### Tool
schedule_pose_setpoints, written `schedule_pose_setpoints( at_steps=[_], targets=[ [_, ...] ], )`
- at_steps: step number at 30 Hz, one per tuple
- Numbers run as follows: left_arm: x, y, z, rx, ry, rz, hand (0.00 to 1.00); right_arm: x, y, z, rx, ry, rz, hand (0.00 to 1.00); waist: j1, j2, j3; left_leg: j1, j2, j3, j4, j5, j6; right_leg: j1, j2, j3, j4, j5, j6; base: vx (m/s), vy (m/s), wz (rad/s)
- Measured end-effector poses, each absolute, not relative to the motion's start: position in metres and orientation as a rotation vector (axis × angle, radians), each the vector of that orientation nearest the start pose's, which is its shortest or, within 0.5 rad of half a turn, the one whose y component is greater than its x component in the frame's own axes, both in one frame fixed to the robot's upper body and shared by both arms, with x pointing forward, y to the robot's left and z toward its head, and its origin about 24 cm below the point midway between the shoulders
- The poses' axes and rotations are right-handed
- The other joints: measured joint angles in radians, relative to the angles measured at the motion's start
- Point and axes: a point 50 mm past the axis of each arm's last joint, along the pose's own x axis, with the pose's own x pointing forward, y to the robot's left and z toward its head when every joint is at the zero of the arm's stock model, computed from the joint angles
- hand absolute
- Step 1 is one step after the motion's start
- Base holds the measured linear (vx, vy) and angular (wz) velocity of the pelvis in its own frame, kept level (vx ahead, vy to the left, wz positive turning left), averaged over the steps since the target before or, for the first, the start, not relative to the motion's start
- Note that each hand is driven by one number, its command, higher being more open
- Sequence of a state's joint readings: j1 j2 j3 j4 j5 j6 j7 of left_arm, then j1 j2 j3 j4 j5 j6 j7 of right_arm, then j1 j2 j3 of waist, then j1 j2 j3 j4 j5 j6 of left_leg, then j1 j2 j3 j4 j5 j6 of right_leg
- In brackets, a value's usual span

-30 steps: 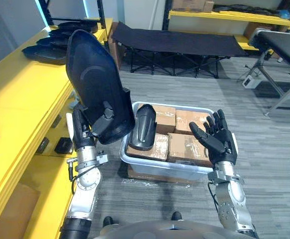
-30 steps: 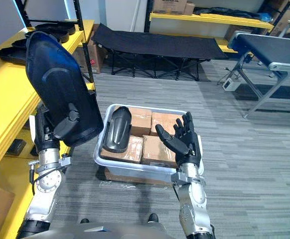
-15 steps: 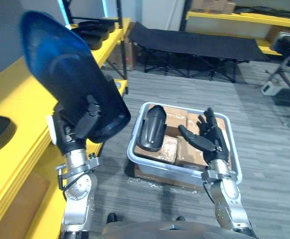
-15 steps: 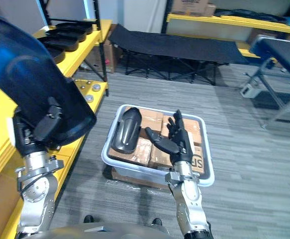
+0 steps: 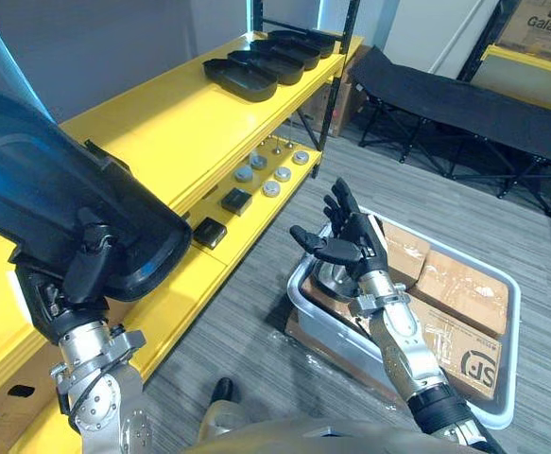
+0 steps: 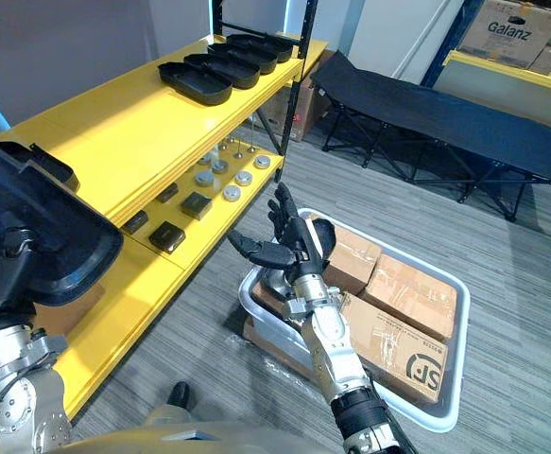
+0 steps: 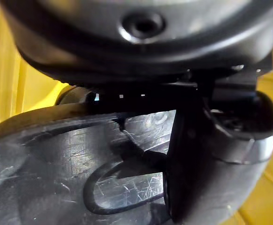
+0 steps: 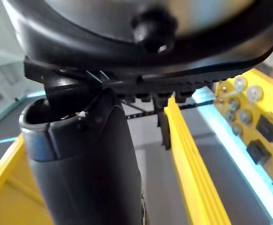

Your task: Walk over and take three plastic housings, then place them on the shelf

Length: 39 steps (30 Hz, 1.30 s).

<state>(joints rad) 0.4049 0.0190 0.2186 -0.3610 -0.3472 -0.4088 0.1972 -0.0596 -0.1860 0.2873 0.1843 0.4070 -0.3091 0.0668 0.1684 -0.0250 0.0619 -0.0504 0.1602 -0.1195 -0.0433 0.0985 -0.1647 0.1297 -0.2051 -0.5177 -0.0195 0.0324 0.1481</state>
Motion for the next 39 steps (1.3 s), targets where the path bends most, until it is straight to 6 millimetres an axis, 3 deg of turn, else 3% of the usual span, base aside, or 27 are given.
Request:
schedule_pose_setpoints(
  at_steps=[2, 3, 4, 5, 6, 7, 8, 12, 15, 18, 23, 27, 30, 32, 33, 34, 35, 36, 37, 38, 39],
  targets=[
    [0.154, 0.233, 0.083, -0.212, -0.410, 0.498, 0.00, 0.253, -0.120, 0.033, 0.214, -0.093, 0.297, 1.00, -0.015, 0.011, 0.007, -0.031, -0.001, -0.007, 0.026, 0.002, 0.003, 0.004, -0.002, -0.038, 0.022, -0.014, -0.001, -0.01, -0.020, 0.63],
    [0.159, 0.227, 0.084, -0.223, -0.407, 0.446, 0.00, 0.252, -0.124, 0.030, 0.212, -0.080, 0.280, 1.00, -0.043, 0.017, 0.011, -0.070, -0.005, 0.018, 0.036, 0.000, 0.059, 0.023, -0.004, -0.104, 0.031, -0.033, -0.003, -0.05, -0.026, 1.21],
    [0.162, 0.223, 0.084, -0.226, -0.407, 0.411, 0.00, 0.251, -0.127, 0.029, 0.209, -0.074, 0.266, 1.00, -0.055, 0.021, 0.017, -0.086, 0.008, 0.067, 0.043, -0.003, 0.086, 0.034, -0.003, -0.144, 0.037, -0.036, -0.001, -0.06, -0.017, 1.79],
    [0.168, 0.216, 0.085, -0.231, -0.411, 0.335, 0.00, 0.247, -0.136, 0.026, 0.203, -0.065, 0.222, 1.00, -0.068, 0.032, 0.029, -0.110, 0.042, 0.177, 0.060, 0.019, 0.119, 0.058, -0.003, -0.210, 0.052, -0.047, 0.007, -0.03, 0.002, 1.48],
    [0.170, 0.212, 0.085, -0.233, -0.411, 0.303, 0.00, 0.245, -0.141, 0.025, 0.196, -0.061, 0.204, 1.00, -0.067, 0.042, 0.038, -0.116, 0.054, 0.215, 0.063, 0.038, 0.125, 0.067, -0.006, -0.233, 0.067, -0.057, 0.012, -0.03, 0.072, 1.53],
    [0.170, 0.206, 0.084, -0.238, -0.405, 0.252, 0.00, 0.240, -0.151, 0.021, 0.163, -0.047, 0.173, 1.00, -0.050, 0.067, 0.053, -0.116, 0.055, 0.235, 0.055, 0.083, 0.100, 0.075, -0.022, -0.259, 0.110, -0.083, 0.025, -0.02, 0.097, 0.80],
    [0.170, 0.205, 0.083, -0.238, -0.403, 0.245, 0.00, 0.239, -0.153, 0.020, 0.152, -0.041, 0.171, 1.00, -0.041, 0.072, 0.057, -0.116, 0.051, 0.233, 0.052, 0.088, 0.091, 0.072, -0.030, -0.258, 0.123, -0.089, 0.026, -0.03, 0.134, 0.55],
    [0.170, 0.206, 0.084, -0.258, -0.406, 0.224, 0.00, 0.240, -0.144, 0.024, 0.173, -0.065, 0.204, 1.00, -0.036, 0.043, 0.079, -0.114, 0.004, 0.234, 0.040, 0.094, 0.085, 0.043, -0.096, -0.214, 0.216, -0.146, 0.027, -0.02, 0.078, 0.15],
    [0.175, 0.199, 0.082, -0.227, -0.389, 0.115, 0.00, 0.241, -0.145, 0.027, 0.183, -0.080, 0.173, 1.00, -0.059, 0.021, 0.090, -0.113, -0.039, 0.195, 0.023, 0.111, 0.094, 0.028, -0.114, -0.070, 0.273, -0.211, -0.002, -0.06, 0.047, 0.49],
    [0.176, 0.191, 0.081, -0.224, -0.378, 0.038, 0.00, 0.240, -0.144, 0.035, 0.191, -0.124, 0.172, 1.00, -0.062, 0.026, 0.094, -0.112, -0.051, 0.177, -0.019, 0.148, 0.096, 0.014, -0.119, -0.062, 0.296, -0.237, 0.037, -0.08, -0.032, 0.37],
    [0.177, 0.183, 0.079, -0.243, -0.365, 0.031, 0.00, 0.240, -0.143, 0.041, 0.196, -0.161, 0.198, 1.00, -0.063, 0.047, 0.107, -0.134, -0.050, 0.160, -0.013, 0.163, 0.098, -0.011, -0.125, -0.066, 0.345, -0.274, 0.052, -0.10, -0.036, 0.12],
    [0.178, 0.186, 0.080, -0.238, -0.367, 0.077, 0.00, 0.243, -0.141, 0.050, 0.241, -0.200, 0.201, 1.00, -0.056, 0.045, 0.148, -0.216, -0.059, 0.156, 0.155, 0.087, 0.105, -0.021, -0.152, -0.073, 0.396, -0.301, 0.059, -0.05, 0.013, 0.14],
    [0.177, 0.191, 0.081, -0.205, -0.371, 0.108, 0.00, 0.243, -0.141, 0.052, 0.267, -0.220, 0.183, 1.00, -0.030, 0.035, 0.170, -0.270, -0.063, 0.171, 0.345, -0.026, 0.106, 0.021, -0.172, -0.084, 0.396, -0.310, 0.076, 0.04, 0.084, 0.06],
    [0.176, 0.197, 0.084, -0.182, -0.386, 0.124, 0.00, 0.244, -0.139, 0.055, 0.297, -0.245, 0.165, 1.00, -0.018, 0.022, 0.176, -0.316, -0.062, 0.216, 0.484, -0.115, 0.133, 0.053, -0.194, -0.099, 0.377, -0.314, 0.081, 0.14, 0.187, 0.12],
    [0.175, 0.200, 0.088, -0.169, -0.403, 0.126, 0.00, 0.242, -0.138, 0.057, 0.315, -0.261, 0.152, 1.00, -0.012, 0.009, 0.181, -0.333, -0.063, 0.266, 0.558, -0.173, 0.162, 0.083, -0.205, -0.111, 0.352, -0.310, 0.072, 0.14, 0.185, 0.13],
    [0.175, 0.201, 0.090, -0.162, -0.412, 0.126, 0.00, 0.241, -0.139, 0.059, 0.321, -0.268, 0.145, 1.00, -0.011, 0.005, 0.183, -0.332, -0.064, 0.278, 0.576, -0.201, 0.164, 0.098, -0.202, -0.108, 0.364, -0.296, 0.044, 0.30, 0.272, 0.34],
    [0.175, 0.203, 0.091, -0.143, -0.422, 0.131, 0.00, 0.240, -0.140, 0.059, 0.319, -0.275, 0.142, 1.00, -0.018, 0.003, 0.181, -0.332, -0.086, 0.268, 0.595, -0.233, 0.177, 0.067, -0.225, -0.059, 0.445, -0.243, -0.054, 0.31, 0.271, 0.45],
    [0.174, 0.205, 0.092, -0.108, -0.422, 0.138, 0.00, 0.241, -0.140, 0.059, 0.316, -0.276, 0.144, 1.00, -0.029, -0.002, 0.170, -0.312, -0.109, 0.257, 0.557, -0.244, 0.184, -0.005, -0.241, 0.035, 0.552, -0.134, -0.136, 0.38, 0.336, 0.56],
    [0.174, 0.207, 0.094, -0.088, -0.426, 0.139, 0.00, 0.241, -0.140, 0.060, 0.309, -0.281, 0.146, 1.00, -0.039, -0.005, 0.166, -0.298, -0.120, 0.248, 0.524, -0.239, 0.192, -0.041, -0.238, 0.085, 0.605, -0.097, -0.120, 0.40, 0.285, 0.71],
    [0.178, 0.211, 0.099, -0.051, -0.447, 0.137, 0.00, 0.241, -0.139, 0.064, 0.303, -0.306, 0.149, 1.00, -0.057, -0.009, 0.163, -0.257, -0.139, 0.196, 0.454, -0.217, 0.219, -0.114, -0.173, 0.161, 0.702, -0.187, -0.066, 0.27, 0.139, 0.71],
    [0.180, 0.211, 0.101, -0.048, -0.455, 0.142, 0.00, 0.242, -0.140, 0.066, 0.298, -0.315, 0.151, 1.00, -0.065, -0.008, 0.164, -0.232, -0.151, 0.179, 0.422, -0.206, 0.223, -0.133, -0.143, 0.177, 0.714, -0.228, -0.067, 0.35, 0.116, 0.84]
  ],
)
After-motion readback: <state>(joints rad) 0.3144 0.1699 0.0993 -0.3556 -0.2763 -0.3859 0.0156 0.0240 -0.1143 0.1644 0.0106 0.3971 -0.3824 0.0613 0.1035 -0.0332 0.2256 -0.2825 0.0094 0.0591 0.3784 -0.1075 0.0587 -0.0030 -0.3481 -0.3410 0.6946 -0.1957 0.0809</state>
